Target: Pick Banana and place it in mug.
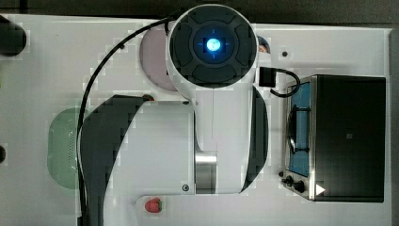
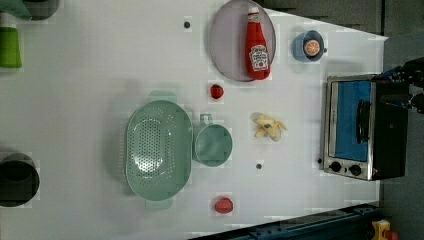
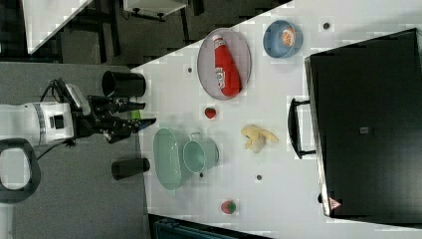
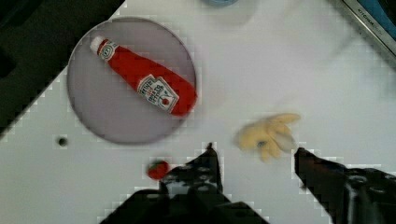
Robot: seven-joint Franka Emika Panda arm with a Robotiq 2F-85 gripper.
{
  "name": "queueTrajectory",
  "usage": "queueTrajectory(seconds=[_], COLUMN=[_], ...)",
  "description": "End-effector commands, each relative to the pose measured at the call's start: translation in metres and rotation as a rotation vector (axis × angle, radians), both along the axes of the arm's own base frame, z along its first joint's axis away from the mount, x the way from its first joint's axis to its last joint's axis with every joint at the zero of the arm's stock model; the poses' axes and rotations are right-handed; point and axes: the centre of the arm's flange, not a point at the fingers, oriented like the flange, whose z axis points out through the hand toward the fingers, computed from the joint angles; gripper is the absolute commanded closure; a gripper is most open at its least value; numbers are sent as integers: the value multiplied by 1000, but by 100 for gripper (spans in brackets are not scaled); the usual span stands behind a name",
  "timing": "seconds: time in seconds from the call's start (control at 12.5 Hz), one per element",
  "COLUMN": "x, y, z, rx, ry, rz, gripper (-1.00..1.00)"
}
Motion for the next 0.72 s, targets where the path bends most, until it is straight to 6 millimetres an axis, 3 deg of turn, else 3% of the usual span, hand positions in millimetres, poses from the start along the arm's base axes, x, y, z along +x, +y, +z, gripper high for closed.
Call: queueTrajectory(seconds=[0.08,0.24,0.48,0.72], x=[-114,-113,-106,-94], y=[-20,-19,-21,-23], z=[75,72,36,-30], rx=[5,5,6,11], ry=[4,11,71,110], rz=[-30,-29,-7,46], gripper=[-59,-100,-100,-100])
